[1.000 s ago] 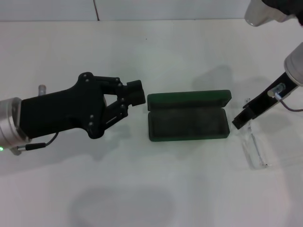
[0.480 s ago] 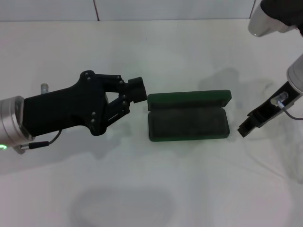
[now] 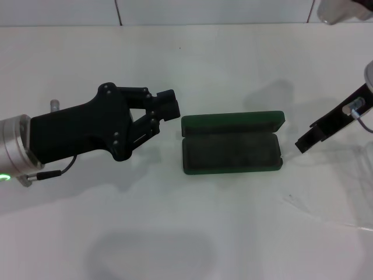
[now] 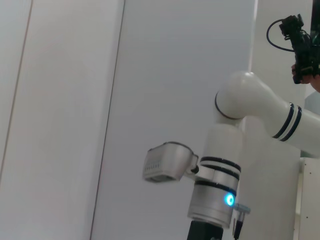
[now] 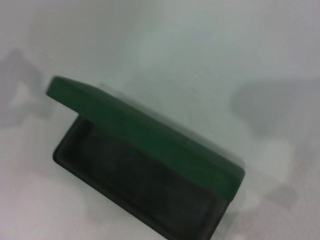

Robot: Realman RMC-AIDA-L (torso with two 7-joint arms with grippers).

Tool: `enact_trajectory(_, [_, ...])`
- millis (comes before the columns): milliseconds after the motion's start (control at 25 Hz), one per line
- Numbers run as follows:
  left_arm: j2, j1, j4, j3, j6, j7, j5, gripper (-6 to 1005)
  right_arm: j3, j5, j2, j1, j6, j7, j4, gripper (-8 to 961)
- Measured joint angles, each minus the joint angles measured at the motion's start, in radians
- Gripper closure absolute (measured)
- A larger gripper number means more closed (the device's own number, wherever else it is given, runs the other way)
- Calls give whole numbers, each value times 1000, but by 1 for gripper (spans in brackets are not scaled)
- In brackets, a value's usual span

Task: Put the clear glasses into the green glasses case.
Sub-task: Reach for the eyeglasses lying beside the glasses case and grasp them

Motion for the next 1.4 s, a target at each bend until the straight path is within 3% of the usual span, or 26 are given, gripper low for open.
enact_trajectory(240, [-4, 5, -1, 0, -15, 2, -2, 859, 2, 49, -5, -45, -35, -88, -119, 445])
enact_trajectory(520, [-3, 3, -67, 0, -20, 4, -66, 859, 181, 263, -13, -96, -240, -448, -207, 448])
enact_trajectory(800, [-3, 17, -114, 0, -19, 17, -119, 859, 266, 248, -25, -198, -318, -466, -341, 450])
enact_trajectory(920, [-6, 23, -121, 0, -18, 18, -124, 859, 288, 219, -14, -250, -349, -457, -418, 451])
enact_trajectory(1040, [-6, 21, -139, 0, -17, 18, -131, 859, 263, 222, -5, -290, -323, -463, -412, 452])
enact_trajectory(1200, [-6, 14, -147, 0, -16, 18, -133, 859, 153, 228, -3, -327, -190, -486, -325, 454])
enact_trajectory(1400, [-6, 14, -153, 0, -14, 17, -134, 859, 54, 226, -6, -318, -70, -499, -211, 455])
